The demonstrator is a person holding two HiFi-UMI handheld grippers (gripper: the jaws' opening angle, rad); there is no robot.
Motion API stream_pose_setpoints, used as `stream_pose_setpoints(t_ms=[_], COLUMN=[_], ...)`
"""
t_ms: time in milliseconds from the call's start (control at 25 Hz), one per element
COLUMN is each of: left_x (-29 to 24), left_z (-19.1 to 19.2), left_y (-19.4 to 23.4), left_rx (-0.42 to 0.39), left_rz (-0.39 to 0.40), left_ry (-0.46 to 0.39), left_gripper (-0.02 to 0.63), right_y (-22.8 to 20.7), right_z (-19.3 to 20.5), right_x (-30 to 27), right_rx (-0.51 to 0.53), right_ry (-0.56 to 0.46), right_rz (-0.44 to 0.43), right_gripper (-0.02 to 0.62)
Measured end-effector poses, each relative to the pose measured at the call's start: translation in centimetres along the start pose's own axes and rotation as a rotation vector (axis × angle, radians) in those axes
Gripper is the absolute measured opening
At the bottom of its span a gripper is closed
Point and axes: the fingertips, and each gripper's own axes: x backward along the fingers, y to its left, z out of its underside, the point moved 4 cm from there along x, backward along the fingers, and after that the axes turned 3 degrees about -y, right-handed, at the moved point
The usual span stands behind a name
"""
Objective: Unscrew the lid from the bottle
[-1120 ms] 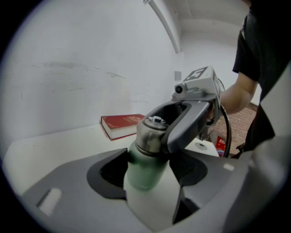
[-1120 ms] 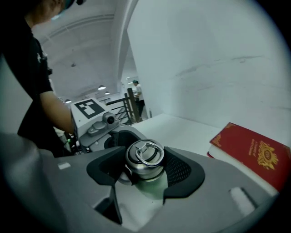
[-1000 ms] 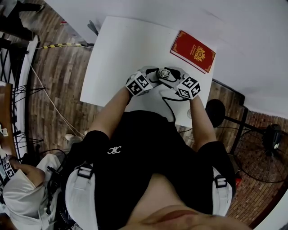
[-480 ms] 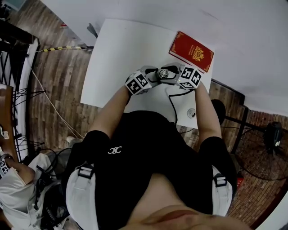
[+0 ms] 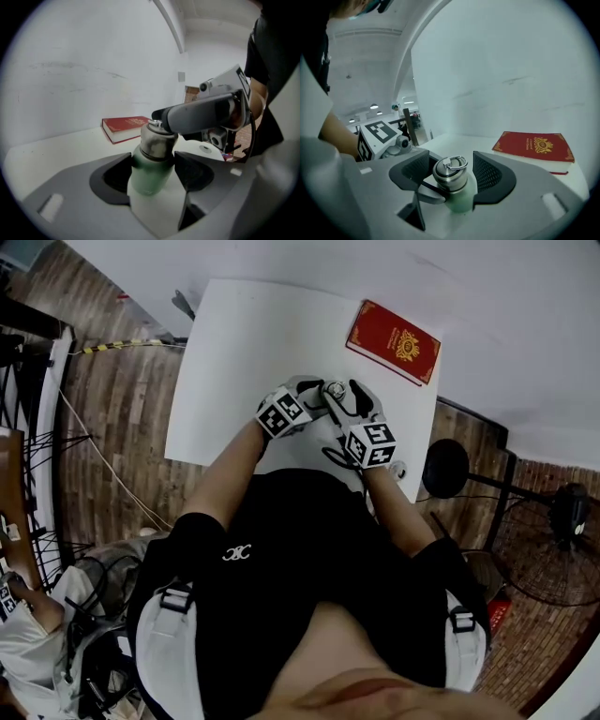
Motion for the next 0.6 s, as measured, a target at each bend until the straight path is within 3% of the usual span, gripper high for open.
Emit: stream_pose_setpoints(t_ms=[200,320,440,600], left_x=[-0.3,-0.1,0.2,0.2], left_z=[0.2,0.1,0.1,0.1], left_y=[0.0,0.0,0.1,0.2], left_rx=[0.003,0.005,0.006,0.016], left_rz=[-0.006,0.0,0.002,0.002], left_ry=[0.005,0.006,0.004,-0.009], left_gripper=[0.335,0.335,0.335,0.336], right_y=[0.1,0.2,0.5,-0.1], right_z=[1.6,1.6,1.5,1.2], right_x=[-1.1,-1.7,-1.8,-1.9], right_rx=[0.013,-0.009,0.022,0.034], right_ry=[0.042,0.049,0.063,0.094], right_rz=[0.131,0.139,0.077,-0.125], right_gripper=[0.268,0.267,0.265,0.265])
